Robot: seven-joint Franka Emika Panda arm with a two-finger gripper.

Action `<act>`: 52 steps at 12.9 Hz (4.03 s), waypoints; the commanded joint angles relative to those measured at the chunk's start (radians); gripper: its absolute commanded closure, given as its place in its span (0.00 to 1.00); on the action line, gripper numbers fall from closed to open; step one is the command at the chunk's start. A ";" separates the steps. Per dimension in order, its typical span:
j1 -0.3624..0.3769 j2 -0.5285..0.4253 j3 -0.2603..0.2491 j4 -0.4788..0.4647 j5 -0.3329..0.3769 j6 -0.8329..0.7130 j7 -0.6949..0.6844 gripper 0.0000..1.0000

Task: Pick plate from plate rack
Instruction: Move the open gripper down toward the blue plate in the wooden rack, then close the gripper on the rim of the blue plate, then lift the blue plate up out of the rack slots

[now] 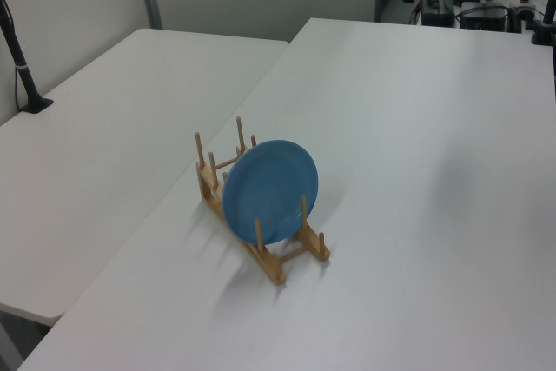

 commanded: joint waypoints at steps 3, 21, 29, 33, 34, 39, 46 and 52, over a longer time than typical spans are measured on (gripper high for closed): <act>0.000 -0.009 -0.003 -0.013 0.026 0.017 -0.023 0.00; 0.031 0.002 0.359 -0.083 -0.067 0.288 0.165 0.00; 0.201 0.253 0.427 -0.084 -0.588 0.540 0.812 0.00; 0.227 0.353 0.428 -0.059 -0.774 0.554 0.980 0.00; 0.233 0.362 0.428 -0.059 -0.787 0.554 0.990 0.00; 0.258 0.396 0.428 -0.048 -0.810 0.552 1.026 0.54; 0.275 0.429 0.428 -0.047 -0.899 0.554 1.096 0.81; 0.273 0.396 0.439 -0.047 -0.891 0.548 1.096 1.00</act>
